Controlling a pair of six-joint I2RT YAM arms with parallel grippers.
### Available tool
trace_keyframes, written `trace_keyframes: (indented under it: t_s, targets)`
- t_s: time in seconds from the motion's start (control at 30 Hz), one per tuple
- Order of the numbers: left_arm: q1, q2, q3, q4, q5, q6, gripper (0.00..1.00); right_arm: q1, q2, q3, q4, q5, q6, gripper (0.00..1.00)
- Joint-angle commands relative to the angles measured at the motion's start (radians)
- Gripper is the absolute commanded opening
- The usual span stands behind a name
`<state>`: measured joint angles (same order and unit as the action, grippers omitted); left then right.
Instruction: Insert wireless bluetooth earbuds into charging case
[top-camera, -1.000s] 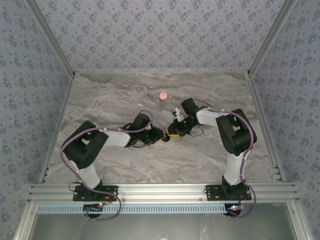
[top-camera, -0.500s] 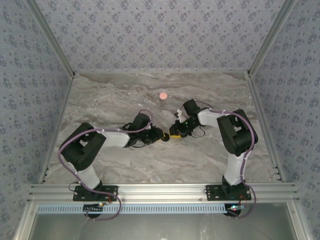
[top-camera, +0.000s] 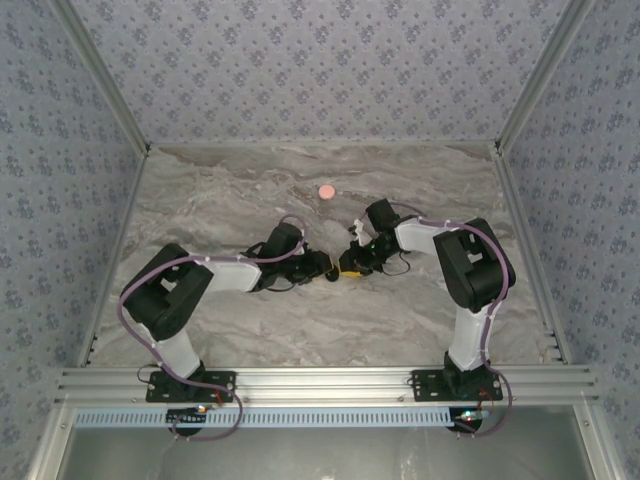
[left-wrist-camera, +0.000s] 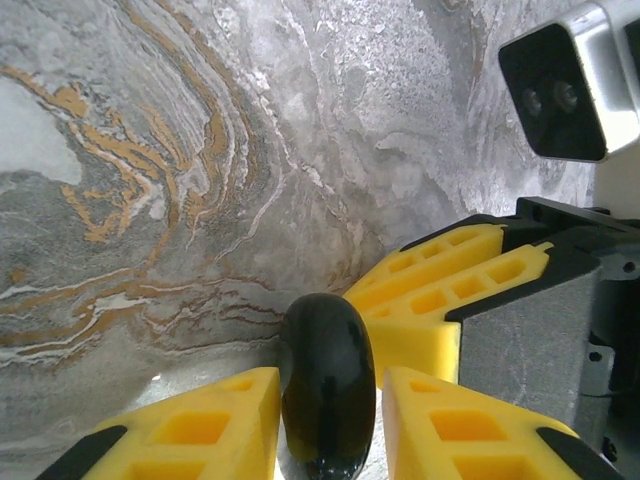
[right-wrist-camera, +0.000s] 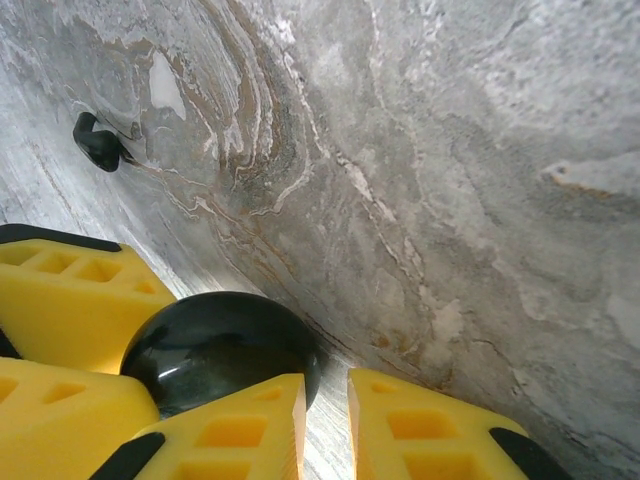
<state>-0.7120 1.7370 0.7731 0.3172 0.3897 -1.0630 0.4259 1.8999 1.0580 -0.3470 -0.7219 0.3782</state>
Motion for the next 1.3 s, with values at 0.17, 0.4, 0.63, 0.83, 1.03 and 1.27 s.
trace_keyframes:
  t_s: [0.17,0.4,0.63,0.83,1.03,1.27]
  targets:
    - [-0.013,0.026,0.046,-0.107,-0.001,0.058,0.36,0.004,0.016,-0.002,-0.009,-0.018,0.015,0.20]
    - [-0.014,0.021,0.050,-0.111,-0.009,0.062,0.28,0.004,0.012,0.004,-0.008,-0.019,0.016,0.20]
    - [-0.014,0.010,0.053,-0.081,-0.006,0.056,0.23,-0.003,-0.024,-0.014,0.016,-0.013,0.023,0.22]
    - [-0.008,-0.006,0.054,-0.072,-0.005,0.063,0.23,-0.040,-0.101,-0.067,0.074,-0.007,0.045,0.26]
    - [0.029,-0.061,0.046,-0.036,0.045,0.103,0.22,-0.100,-0.202,-0.118,0.118,-0.040,0.039,0.31]
    - [0.119,-0.187,0.079,-0.013,0.196,0.214,0.22,-0.171,-0.391,-0.107,0.075,-0.131,-0.036,0.40]
